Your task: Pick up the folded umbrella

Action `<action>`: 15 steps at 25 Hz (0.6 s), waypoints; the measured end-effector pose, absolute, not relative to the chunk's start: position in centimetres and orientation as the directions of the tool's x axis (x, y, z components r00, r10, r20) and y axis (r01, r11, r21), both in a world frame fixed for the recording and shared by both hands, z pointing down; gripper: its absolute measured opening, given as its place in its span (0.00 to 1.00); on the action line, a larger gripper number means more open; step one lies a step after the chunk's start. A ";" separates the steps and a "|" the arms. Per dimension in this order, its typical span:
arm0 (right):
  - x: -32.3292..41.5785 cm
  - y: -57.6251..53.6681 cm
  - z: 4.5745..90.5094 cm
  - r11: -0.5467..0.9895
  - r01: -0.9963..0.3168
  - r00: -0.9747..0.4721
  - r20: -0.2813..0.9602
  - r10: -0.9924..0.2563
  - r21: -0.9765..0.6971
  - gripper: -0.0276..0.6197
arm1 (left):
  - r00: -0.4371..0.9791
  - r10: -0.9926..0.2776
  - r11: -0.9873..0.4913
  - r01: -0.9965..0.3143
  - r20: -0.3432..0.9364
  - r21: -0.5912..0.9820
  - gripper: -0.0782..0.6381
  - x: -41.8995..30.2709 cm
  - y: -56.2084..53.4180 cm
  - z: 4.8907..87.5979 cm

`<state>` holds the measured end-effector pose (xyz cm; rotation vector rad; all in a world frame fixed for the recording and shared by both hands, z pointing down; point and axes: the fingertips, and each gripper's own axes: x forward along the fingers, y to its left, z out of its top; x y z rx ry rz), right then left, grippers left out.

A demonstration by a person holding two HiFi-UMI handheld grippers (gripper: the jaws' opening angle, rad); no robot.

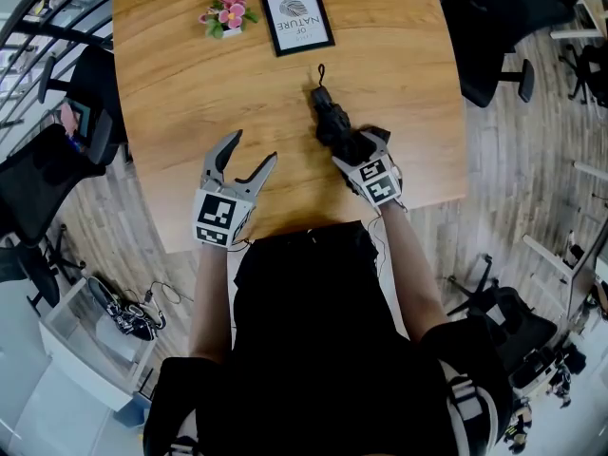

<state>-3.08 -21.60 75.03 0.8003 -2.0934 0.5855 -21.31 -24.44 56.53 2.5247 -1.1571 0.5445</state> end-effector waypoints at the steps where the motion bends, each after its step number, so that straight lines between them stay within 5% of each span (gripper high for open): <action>1: -3.1 -21.5 75.0 0.693 -0.709 -0.477 0.814 -0.331 -0.134 0.61 | 0.603 -0.651 -0.627 -0.769 0.461 0.121 0.55 -21.2 -24.5 56.5; 15: -3.0 -21.8 75.5 0.692 -0.702 -0.481 0.827 -0.290 -0.166 0.52 | 0.602 -0.646 -0.632 -0.766 0.469 0.113 0.55 -20.8 -24.7 56.8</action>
